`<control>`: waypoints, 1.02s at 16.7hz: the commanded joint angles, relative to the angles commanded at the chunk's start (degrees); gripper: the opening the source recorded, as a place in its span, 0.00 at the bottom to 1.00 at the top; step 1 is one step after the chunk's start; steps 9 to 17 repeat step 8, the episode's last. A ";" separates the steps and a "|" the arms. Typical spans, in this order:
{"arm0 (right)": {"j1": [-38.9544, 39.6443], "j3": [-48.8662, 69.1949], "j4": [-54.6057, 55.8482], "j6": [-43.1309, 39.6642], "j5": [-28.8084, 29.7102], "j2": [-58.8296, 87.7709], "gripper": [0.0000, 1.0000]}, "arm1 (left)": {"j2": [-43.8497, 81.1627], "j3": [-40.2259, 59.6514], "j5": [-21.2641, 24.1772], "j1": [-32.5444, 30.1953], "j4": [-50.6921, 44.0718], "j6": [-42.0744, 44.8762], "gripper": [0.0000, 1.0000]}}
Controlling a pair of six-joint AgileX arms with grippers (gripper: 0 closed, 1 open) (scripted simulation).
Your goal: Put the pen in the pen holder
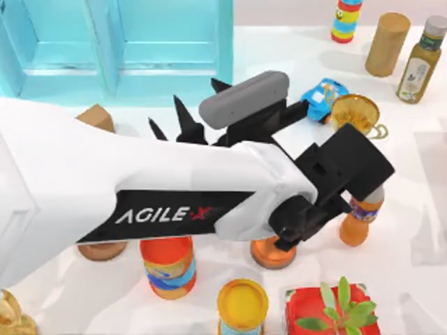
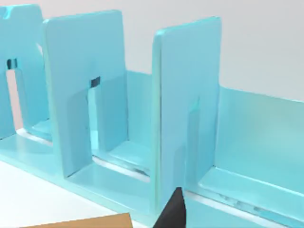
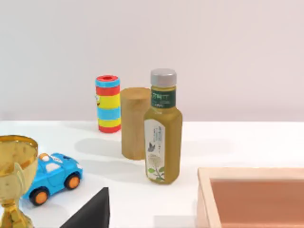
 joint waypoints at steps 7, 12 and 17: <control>0.00 0.00 0.00 0.00 0.00 0.00 1.00 | 0.00 0.00 0.00 0.00 0.00 0.00 1.00; 0.00 0.00 0.00 0.00 0.00 0.00 1.00 | 0.00 0.00 0.00 0.00 0.00 0.00 1.00; 0.00 0.00 0.00 0.00 0.00 0.00 1.00 | 0.00 0.00 0.00 0.00 0.00 0.00 1.00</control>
